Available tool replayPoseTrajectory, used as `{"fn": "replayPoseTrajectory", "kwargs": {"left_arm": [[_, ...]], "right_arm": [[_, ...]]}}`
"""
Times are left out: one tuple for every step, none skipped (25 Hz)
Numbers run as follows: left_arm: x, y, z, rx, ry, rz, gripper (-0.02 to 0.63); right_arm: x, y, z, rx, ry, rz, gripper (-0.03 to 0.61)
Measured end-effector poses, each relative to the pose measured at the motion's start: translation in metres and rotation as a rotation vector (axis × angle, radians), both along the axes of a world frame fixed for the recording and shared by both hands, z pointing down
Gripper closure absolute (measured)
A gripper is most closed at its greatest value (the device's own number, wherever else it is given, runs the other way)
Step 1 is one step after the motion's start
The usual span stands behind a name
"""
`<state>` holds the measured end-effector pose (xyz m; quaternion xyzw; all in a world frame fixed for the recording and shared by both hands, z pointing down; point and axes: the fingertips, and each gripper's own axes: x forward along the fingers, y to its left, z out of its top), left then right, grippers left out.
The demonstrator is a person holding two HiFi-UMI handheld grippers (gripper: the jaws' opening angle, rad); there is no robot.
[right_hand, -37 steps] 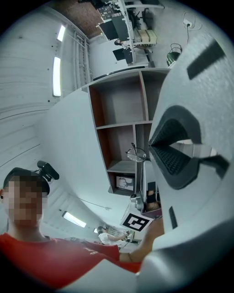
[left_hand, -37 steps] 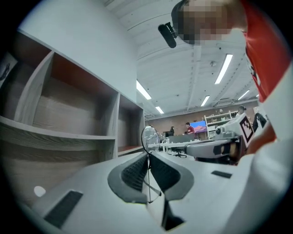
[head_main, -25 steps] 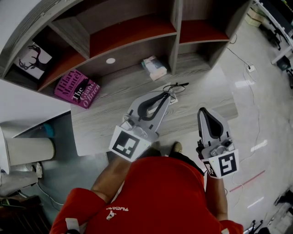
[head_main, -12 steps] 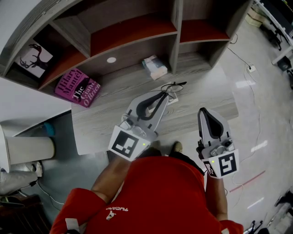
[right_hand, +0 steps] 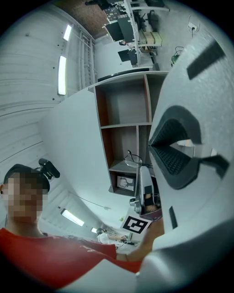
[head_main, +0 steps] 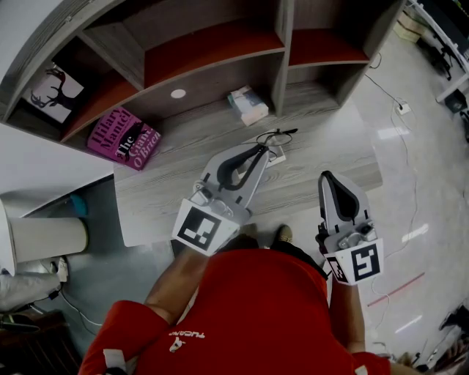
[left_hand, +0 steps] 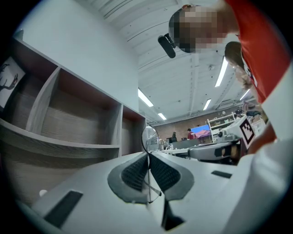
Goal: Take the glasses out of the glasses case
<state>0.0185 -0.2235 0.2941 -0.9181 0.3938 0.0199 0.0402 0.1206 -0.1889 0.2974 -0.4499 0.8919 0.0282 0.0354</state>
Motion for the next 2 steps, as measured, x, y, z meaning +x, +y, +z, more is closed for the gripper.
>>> {"fn": "replayPoseTrajectory", "kwargs": {"left_arm": [[-0.0002, -0.0006, 0.0007, -0.001, -0.002, 0.0, 0.589], [-0.0003, -0.0012, 0.0013, -0.001, -0.004, 0.001, 0.589]], "right_arm": [[0.0, -0.0005, 0.0006, 0.0, 0.001, 0.0, 0.574], [0.0001, -0.0009, 0.0011, 0.0, 0.003, 0.0, 0.575]]}}
